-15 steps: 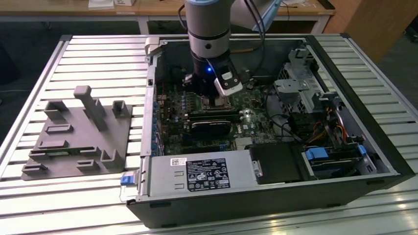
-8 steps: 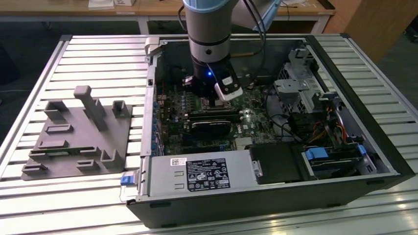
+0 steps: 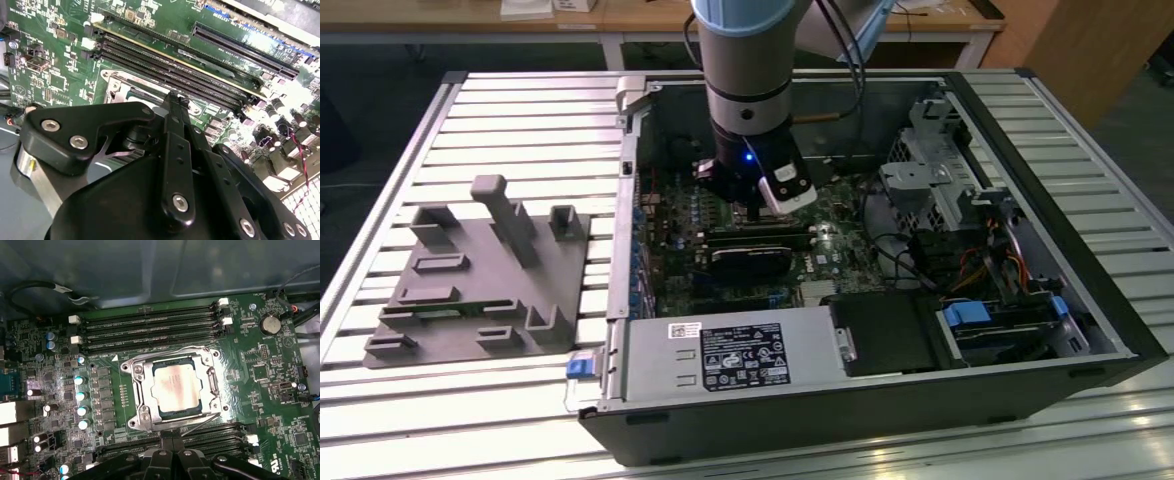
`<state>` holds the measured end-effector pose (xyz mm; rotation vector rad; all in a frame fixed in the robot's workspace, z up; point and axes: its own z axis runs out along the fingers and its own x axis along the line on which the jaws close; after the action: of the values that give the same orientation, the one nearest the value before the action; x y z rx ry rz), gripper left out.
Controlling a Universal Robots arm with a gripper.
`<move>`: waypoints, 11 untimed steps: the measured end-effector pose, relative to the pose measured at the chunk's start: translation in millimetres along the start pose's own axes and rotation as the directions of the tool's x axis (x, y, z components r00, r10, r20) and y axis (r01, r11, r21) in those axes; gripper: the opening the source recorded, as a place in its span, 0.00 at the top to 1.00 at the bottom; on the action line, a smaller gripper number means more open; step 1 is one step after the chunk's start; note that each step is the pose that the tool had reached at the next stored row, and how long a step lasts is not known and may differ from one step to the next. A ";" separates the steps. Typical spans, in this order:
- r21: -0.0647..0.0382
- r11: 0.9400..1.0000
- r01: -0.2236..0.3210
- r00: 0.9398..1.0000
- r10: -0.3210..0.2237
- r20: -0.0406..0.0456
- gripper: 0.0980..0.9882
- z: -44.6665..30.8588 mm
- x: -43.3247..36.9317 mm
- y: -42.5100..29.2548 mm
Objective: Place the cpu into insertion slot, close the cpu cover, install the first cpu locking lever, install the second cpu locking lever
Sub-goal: 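Install the second cpu locking lever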
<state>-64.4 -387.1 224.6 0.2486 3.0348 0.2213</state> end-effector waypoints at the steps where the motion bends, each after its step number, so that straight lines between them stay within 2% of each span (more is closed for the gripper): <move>1: 0.000 1.000 0.000 1.000 0.000 0.000 0.99 0.0 0.0 0.0; 3: 0.001 1.000 0.000 1.000 0.000 0.000 0.99 0.3 0.0 -0.1; 4: 0.001 1.000 0.000 1.000 0.000 -0.003 0.99 1.0 0.0 -0.2; 9: 0.008 1.000 -0.003 0.999 0.003 -0.040 0.99 4.6 0.3 -0.9; 11: 0.009 1.000 -0.003 0.999 0.003 -0.041 0.99 4.6 0.3 -1.0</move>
<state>-64.4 -387.4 219.9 0.2524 3.0767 0.2156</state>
